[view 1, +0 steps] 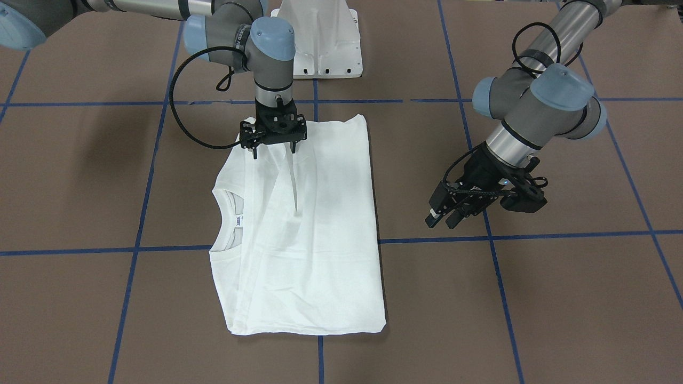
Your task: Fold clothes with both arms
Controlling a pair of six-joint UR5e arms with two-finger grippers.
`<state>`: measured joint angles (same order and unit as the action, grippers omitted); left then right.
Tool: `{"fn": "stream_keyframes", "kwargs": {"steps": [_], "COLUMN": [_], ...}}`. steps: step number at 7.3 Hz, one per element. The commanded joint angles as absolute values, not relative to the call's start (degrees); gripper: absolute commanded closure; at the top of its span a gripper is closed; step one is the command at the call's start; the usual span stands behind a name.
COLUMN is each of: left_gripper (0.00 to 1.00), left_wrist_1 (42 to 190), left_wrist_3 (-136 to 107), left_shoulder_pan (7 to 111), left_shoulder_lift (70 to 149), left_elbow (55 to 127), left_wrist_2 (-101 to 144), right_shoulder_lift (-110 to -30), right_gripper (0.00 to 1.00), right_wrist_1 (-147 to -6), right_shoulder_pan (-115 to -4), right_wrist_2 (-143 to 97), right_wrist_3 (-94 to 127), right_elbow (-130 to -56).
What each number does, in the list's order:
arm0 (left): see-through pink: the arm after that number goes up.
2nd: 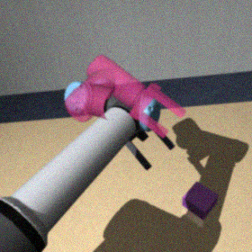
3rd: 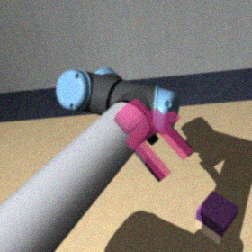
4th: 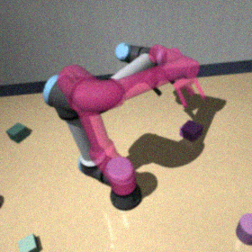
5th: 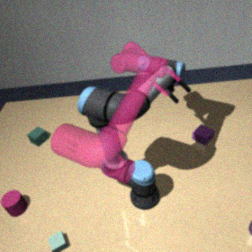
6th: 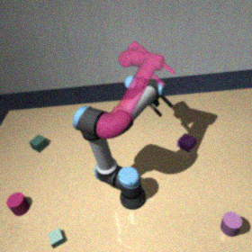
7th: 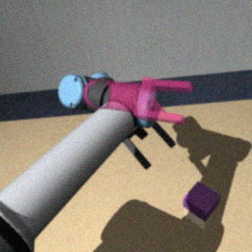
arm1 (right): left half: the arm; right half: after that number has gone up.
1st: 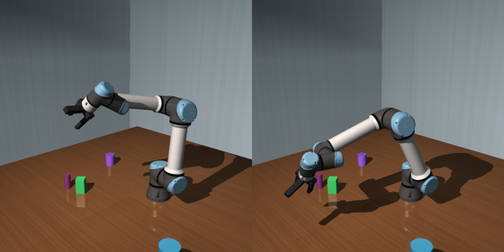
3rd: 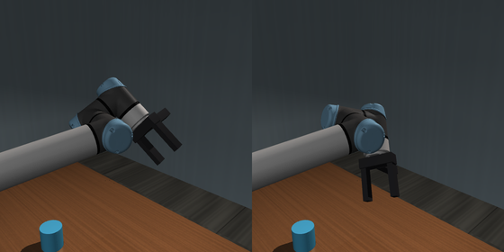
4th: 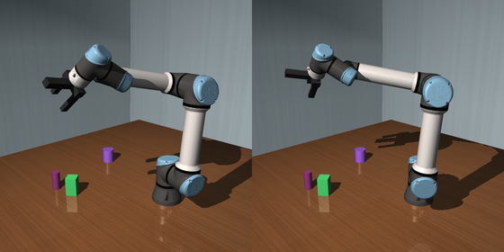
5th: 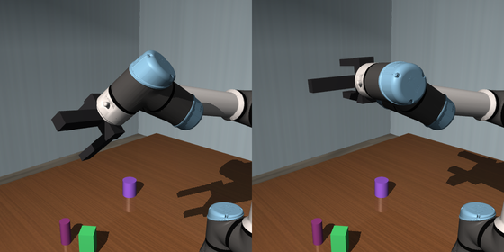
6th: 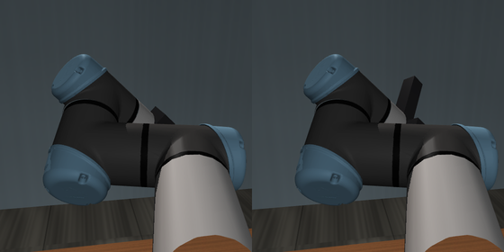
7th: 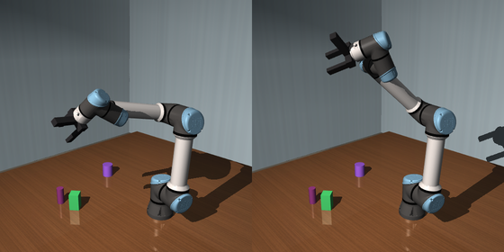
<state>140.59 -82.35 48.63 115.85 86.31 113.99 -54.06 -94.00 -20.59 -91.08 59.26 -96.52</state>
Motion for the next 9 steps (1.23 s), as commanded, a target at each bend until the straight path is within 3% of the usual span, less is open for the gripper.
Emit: {"fn": "stream_keyframes", "kwargs": {"steps": [1,2,4,5,9], "left_gripper": [0.38,0.38,0.38,0.38,0.38], "left_wrist_1": [140.27,140.27,137.57,135.11,133.68], "left_wrist_3": [-82.35,-82.35,-82.35,-82.35,-82.35], "left_shoulder_pan": [48.69,48.69,48.60,48.52,48.43], "left_shoulder_lift": [115.84,115.93,116.01,116.02,116.19], "left_elbow": [86.66,86.83,88.41,90.16,91.32], "left_wrist_2": [113.99,113.99,113.99,114.08,113.91], "right_shoulder_lift": [-54.83,-58.50,-74.01,-76.79,-64.48], "right_gripper": [0.00,0.00,0.00,0.00,0.00], "right_wrist_1": [-94.04,-94.13,-93.52,-94.04,-96.77], "right_shoulder_pan": [-23.54,-26.16,-29.78,-30.58,-31.37], "right_wrist_2": [-91.84,-92.80,-94.31,-94.39,-95.62], "right_wrist_3": [53.82,50.13,40.90,39.83,51.01], "right_elbow": [-95.97,-98.24,-107.10,-110.36,-107.87]}}
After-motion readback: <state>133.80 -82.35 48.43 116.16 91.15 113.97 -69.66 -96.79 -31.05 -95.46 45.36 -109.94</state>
